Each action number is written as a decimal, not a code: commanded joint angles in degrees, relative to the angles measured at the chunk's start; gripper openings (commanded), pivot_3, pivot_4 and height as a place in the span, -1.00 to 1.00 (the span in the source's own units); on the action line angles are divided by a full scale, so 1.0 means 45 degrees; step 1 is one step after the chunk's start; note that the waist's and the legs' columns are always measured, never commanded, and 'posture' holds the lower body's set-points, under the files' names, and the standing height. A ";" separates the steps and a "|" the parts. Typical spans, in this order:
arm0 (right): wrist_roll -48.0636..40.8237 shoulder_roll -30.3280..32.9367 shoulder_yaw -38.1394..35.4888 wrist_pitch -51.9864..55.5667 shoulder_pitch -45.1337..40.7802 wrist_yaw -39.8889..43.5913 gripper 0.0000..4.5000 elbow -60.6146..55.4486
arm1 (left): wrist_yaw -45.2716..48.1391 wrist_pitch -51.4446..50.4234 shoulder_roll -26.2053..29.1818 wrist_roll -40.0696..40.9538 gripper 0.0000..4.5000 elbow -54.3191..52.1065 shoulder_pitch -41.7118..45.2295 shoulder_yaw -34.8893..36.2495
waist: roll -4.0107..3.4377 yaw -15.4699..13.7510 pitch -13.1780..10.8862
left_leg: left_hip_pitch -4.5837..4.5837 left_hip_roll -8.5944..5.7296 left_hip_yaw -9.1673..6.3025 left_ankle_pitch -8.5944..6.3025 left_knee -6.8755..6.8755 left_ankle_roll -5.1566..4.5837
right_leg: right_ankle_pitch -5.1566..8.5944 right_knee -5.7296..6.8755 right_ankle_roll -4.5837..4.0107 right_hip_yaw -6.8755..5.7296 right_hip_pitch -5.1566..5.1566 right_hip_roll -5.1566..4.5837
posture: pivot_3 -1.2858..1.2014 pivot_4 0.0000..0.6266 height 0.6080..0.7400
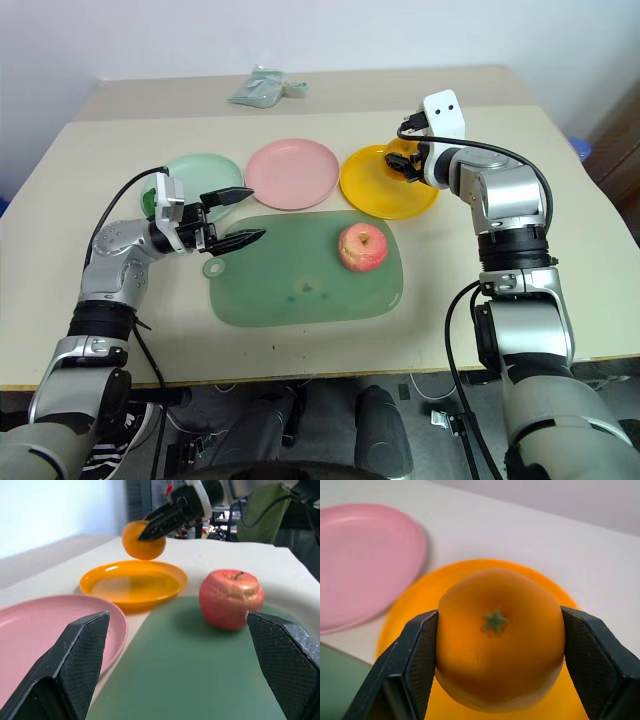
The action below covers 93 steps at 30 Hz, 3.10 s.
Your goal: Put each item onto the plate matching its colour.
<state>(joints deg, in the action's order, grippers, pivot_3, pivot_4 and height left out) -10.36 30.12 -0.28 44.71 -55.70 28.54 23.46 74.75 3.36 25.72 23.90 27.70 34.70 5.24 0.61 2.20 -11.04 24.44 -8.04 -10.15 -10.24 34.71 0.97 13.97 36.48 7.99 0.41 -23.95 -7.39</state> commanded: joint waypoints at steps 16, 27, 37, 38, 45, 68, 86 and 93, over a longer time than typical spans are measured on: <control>-0.0236 -0.0365 -0.0560 -0.1255 0.0546 0.0759 0.98 0.0008 | 0.0254 0.0985 0.0061 -0.0353 1.00 0.0513 0.0300 0.0040 | 0.0001 0.0054 0.0000 | -0.0002 0.0002 0.0099 0.0001 0.0058 -0.0002 | -0.0006 0.0123 0.0012 0.0127 -0.0073 0.0010 | 0.03 -0.52 1.00; -0.3671 0.1444 -0.1132 -0.0586 0.3547 0.5000 0.98 -0.6700 | 0.2254 -0.0778 0.1032 0.0760 1.00 -0.0554 0.0017 0.0128 | 0.0002 0.0032 0.0000 | 0.0004 0.0005 0.0096 -0.0004 0.0063 -0.0006 | -0.0004 0.0121 0.0016 0.0127 -0.0072 0.0011 | 0.03 -0.52 1.00; -0.2904 0.2463 0.1095 0.0458 0.5035 0.4924 0.98 -0.8772 | 0.2999 -0.0880 0.1529 0.0214 1.00 -0.0591 0.0089 -0.0469 | 0.0005 -0.0037 0.0001 | 0.0005 0.0027 0.0120 -0.0005 0.0068 -0.0004 | -0.0002 0.0113 0.0012 0.0139 -0.0079 0.0015 | 0.03 -0.52 1.00; -0.2904 0.2494 0.1150 0.0535 0.5078 0.4924 0.98 -0.8766 | 0.2998 -0.0905 0.1530 0.0208 1.00 -0.0631 0.0085 -0.0469 | 0.0005 -0.0051 0.0000 | 0.0005 0.0026 0.0120 -0.0005 0.0067 -0.0004 | -0.0002 0.0113 0.0012 0.0140 -0.0079 0.0015 | 0.03 -0.52 1.00; -0.2550 0.2624 0.1557 0.0597 0.5144 0.4831 0.98 -0.8441 | 0.3015 -0.0956 0.1589 0.0221 1.00 -0.0731 -0.0003 -0.0392 | 0.0006 -0.0247 0.0000 | 0.0005 0.0031 0.0121 -0.0005 0.0066 -0.0003 | -0.0001 0.0110 0.0010 0.0140 -0.0081 0.0016 | 0.03 -0.52 1.00; -0.2414 0.1779 0.1484 0.0030 0.4267 0.4696 0.21 -0.7861 | 0.1852 0.0018 0.1297 0.0100 1.00 -0.0179 0.0159 0.0000 | 0.0015 -0.0264 0.0004 | 0.0005 0.0036 0.0123 -0.0006 0.0068 -0.0003 | -0.0002 0.0109 0.0010 0.0141 -0.0080 0.0020 | 0.03 -0.52 1.00; 0.1335 -0.4502 0.2361 -0.7722 -0.2339 0.1057 0.21 0.3965 | -0.1510 0.0745 0.0948 -0.0627 1.00 0.0154 -0.0230 0.0342 | 0.0013 -0.0059 0.0003 | 0.0004 0.0100 0.0120 0.0027 0.0030 0.0052 | -0.0043 0.0125 -0.0047 0.0162 -0.0118 0.0107 | 0.03 -0.52 1.00; 0.1788 -0.5474 0.1969 -0.9521 -0.3049 0.0440 0.67 0.8189 | -0.1711 0.0435 0.0978 -0.0564 1.00 -0.0275 -0.0328 0.0375 | 0.0011 0.0111 0.0003 | -0.0005 0.0121 0.0119 0.0037 -0.0006 0.0068 | -0.0050 0.0126 -0.0062 0.0171 -0.0132 0.0132 | 0.03 -0.52 1.00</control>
<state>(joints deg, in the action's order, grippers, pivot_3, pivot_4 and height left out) -2.63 6.12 10.19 4.36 -67.28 31.05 59.01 67.37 5.44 29.58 20.59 28.63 33.25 6.00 0.66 2.70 -11.03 24.42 -7.49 -9.61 -10.06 34.65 1.31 13.75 37.06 7.70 1.19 -24.57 -6.79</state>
